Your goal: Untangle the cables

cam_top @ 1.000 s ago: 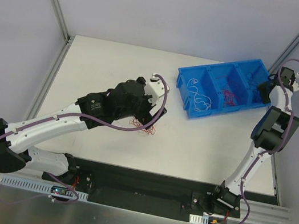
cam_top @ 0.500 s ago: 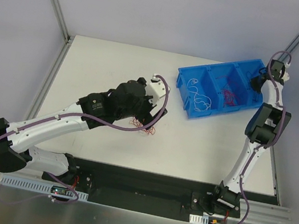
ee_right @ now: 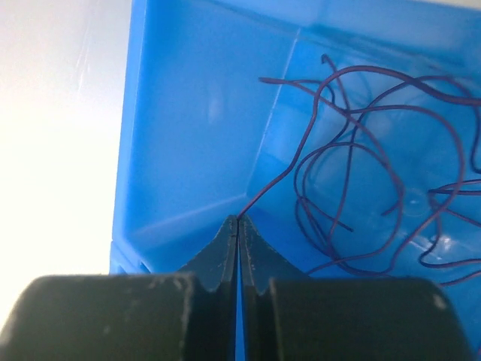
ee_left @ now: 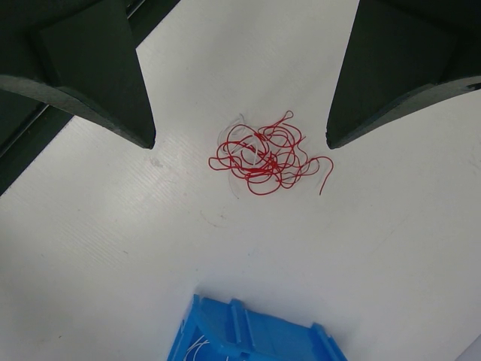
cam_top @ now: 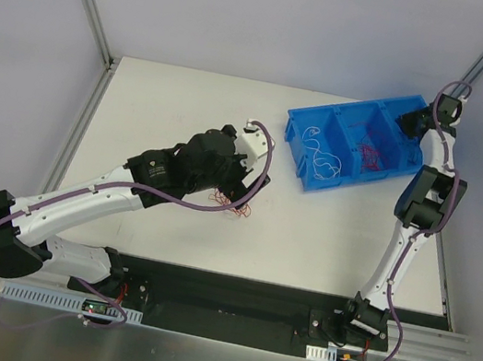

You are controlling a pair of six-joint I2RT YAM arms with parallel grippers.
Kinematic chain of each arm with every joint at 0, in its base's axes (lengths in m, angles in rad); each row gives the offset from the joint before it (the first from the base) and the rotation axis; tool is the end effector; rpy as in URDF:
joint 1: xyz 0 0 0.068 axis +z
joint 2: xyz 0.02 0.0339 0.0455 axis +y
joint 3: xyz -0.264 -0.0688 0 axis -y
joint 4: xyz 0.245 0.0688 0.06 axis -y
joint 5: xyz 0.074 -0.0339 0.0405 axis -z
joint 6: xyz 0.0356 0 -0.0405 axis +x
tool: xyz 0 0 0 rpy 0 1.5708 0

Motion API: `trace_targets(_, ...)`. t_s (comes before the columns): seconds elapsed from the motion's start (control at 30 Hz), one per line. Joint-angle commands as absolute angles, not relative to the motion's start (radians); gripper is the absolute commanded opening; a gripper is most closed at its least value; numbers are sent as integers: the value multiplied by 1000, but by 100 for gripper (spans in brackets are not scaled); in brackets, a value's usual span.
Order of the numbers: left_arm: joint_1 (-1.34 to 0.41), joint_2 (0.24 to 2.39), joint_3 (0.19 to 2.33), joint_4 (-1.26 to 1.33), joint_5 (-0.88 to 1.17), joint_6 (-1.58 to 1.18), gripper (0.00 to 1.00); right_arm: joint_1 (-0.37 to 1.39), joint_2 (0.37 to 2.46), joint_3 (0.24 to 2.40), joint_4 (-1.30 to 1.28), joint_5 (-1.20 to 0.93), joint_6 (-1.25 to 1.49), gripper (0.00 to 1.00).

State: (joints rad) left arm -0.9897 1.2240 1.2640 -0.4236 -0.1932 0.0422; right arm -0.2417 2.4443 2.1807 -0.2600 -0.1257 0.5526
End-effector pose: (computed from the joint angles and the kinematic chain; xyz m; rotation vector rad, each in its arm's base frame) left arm 0.1560 -0.2250 0.3908 0.8590 1.7754 -0.4362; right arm 0.5537 -0.1319 0.2225 0.7435 1.9702 0.3190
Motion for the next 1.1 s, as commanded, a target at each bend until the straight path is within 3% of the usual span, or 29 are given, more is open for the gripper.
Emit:
trace_targets(0.0, -1002, 1215, 1262, -396, -215, 60, 96, -245, 2435, 2178, -178, -253, 684, 0)
trace_targets(0.13, -1002, 1212, 1262, -396, -207, 58, 96, -244, 2416, 2135, -137, -299, 750, 1)
trace_targets(0.33, -1003, 1210, 1259, -397, -207, 57, 97, -261, 2379, 2163, -256, -226, 620, 38)
trace_targets(0.57, -1002, 1212, 1246, -374, -173, 28, 99, -267, 2157, 2059, -438, -98, 330, 57)
trace_targets(0.7, -989, 1221, 1243, -367, -164, 3, 99, -232, 1901, 1806, -440, 38, 188, 68)
trace_targets(0.8, -959, 1247, 1247, -368, -134, -40, 99, -137, 1680, 1598, -480, 226, 118, 81)
trace_targets(0.87, -919, 1272, 1255, -370, -109, -67, 99, -51, 1548, 1420, -453, 271, 92, 85)
trace_targets(0.93, -833, 1296, 1262, -374, -52, -116, 99, 55, 1433, 1262, -404, 230, 84, 89)
trace_targets(1.07, -662, 1359, 1279, -379, 133, -236, 99, 272, 1202, 963, -228, 47, 91, 88)
